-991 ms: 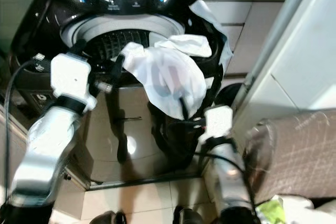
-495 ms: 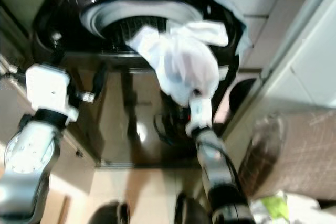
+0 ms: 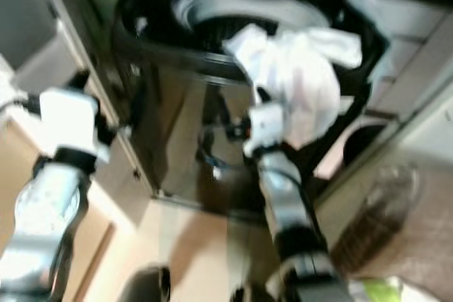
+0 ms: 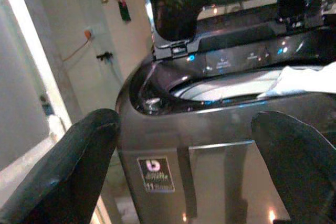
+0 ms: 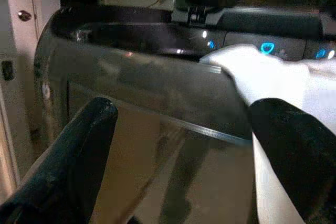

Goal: Clothes washing

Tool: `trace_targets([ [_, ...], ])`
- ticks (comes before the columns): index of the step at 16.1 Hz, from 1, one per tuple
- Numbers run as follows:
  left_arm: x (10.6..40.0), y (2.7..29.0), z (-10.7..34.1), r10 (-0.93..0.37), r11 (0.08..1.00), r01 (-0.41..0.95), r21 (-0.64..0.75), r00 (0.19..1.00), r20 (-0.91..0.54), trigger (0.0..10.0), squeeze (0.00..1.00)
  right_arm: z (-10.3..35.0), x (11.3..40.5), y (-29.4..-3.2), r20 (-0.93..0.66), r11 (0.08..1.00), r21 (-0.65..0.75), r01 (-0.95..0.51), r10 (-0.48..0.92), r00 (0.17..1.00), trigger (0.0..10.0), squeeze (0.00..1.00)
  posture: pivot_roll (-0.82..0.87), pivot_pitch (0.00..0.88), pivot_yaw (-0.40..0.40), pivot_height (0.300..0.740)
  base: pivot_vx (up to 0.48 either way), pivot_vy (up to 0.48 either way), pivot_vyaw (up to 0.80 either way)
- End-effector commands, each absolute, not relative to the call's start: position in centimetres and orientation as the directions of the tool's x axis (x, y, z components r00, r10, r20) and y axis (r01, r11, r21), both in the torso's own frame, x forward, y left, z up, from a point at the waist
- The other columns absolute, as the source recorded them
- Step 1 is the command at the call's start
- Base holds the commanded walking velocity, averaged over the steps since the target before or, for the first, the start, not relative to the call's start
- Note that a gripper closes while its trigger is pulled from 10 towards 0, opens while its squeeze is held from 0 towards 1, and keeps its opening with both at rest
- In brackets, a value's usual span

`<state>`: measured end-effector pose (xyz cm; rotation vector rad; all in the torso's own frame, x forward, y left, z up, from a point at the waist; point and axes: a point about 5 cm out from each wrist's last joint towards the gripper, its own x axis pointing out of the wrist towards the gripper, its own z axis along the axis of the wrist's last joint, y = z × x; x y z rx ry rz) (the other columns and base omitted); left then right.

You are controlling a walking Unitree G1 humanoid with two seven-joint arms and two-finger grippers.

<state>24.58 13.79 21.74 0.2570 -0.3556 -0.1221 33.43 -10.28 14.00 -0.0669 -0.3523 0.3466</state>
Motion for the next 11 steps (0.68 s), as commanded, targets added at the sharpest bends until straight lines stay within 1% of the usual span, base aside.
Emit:
trace_targets([
  [1,24.7,13.6,21.6,-0.165,0.959,0.075,0.274,0.931,0.325,10.0,0.0,14.9,33.9,-10.7,0.362,0.945,-0.138,-0.297,0.327,0.873,10.0,0.0,0.13,0.122,-0.045,0.74,0.0,0.0,0.0],
  [4,24.9,13.5,21.7,-0.16,0.962,0.069,0.266,0.928,0.336,10.0,0.0,19.6,35.9,-10.1,0.469,0.943,-0.139,-0.301,0.331,0.819,10.0,0.0,0.13,0.11,-0.053,0.74,0.0,0.0,0.0],
  [6,25.0,13.4,21.6,-0.151,0.964,0.063,0.258,0.929,0.339,10.0,0.0,21.5,36.8,-9.8,0.505,0.942,-0.148,-0.302,0.335,0.796,10.0,0.0,0.13,0.102,-0.062,0.74,0.0,0.0,0.0],
  [9,25.3,13.3,21.7,-0.142,0.966,0.053,0.252,0.927,0.348,10.0,0.0,25.9,38.5,-8.5,0.557,0.928,-0.2,-0.315,0.372,0.743,10.0,0.0,0.14,0.091,-0.07,0.74,0.0,0.0,0.0],
  [11,25.5,13.3,21.7,-0.137,0.967,0.048,0.25,0.926,0.352,10.0,0.0,28.7,39.2,-7.5,0.58,0.918,-0.237,-0.317,0.395,0.712,10.0,0.0,0.14,0.086,-0.074,0.74,0.0,0.0,0.0],
])
